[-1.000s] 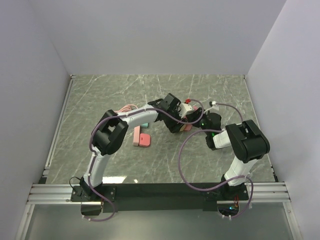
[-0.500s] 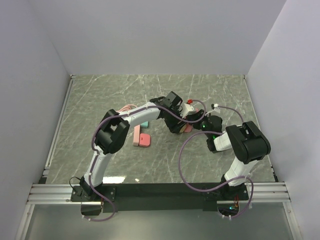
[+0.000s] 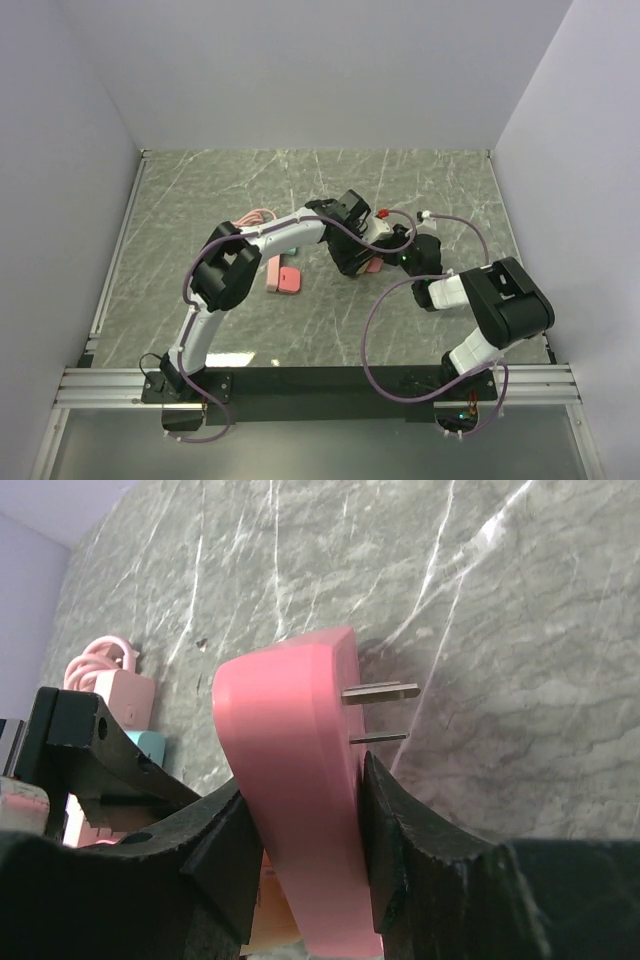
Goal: Insert the plug
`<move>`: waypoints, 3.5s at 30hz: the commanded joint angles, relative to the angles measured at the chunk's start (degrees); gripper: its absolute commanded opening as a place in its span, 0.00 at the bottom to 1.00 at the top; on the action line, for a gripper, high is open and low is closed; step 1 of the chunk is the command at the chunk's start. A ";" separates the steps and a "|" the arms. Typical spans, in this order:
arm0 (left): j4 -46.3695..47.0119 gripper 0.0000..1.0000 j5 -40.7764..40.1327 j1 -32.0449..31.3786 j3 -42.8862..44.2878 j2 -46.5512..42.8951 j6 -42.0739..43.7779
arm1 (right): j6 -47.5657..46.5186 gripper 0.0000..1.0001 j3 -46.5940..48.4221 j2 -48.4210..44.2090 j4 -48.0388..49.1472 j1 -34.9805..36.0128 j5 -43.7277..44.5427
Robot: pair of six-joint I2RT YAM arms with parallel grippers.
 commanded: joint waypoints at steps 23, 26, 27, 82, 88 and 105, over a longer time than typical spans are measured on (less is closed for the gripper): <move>37.73 0.36 -1.54 -1.52 -15.27 -7.04 -11.18 | 9.10 0.00 1.84 -11.70 5.80 12.65 -20.51; 40.89 0.55 -1.80 -0.99 -17.83 -8.27 -11.79 | 7.96 0.00 1.58 -13.46 3.07 12.04 -19.63; 41.42 0.56 -1.71 -0.81 -18.27 -8.62 -11.80 | 7.69 0.00 1.49 -14.24 2.11 11.78 -19.45; 45.65 0.99 -4.96 2.97 -33.30 -26.02 -14.08 | 0.13 0.00 5.96 -7.48 -6.95 3.34 -15.94; 46.61 0.99 -5.84 2.97 -35.58 -27.16 -13.99 | -2.59 0.00 9.30 -7.57 -12.12 2.11 -13.31; 49.25 0.99 -6.63 2.97 -39.54 -31.56 -14.87 | -3.21 0.00 12.03 -3.00 -12.84 0.88 -13.21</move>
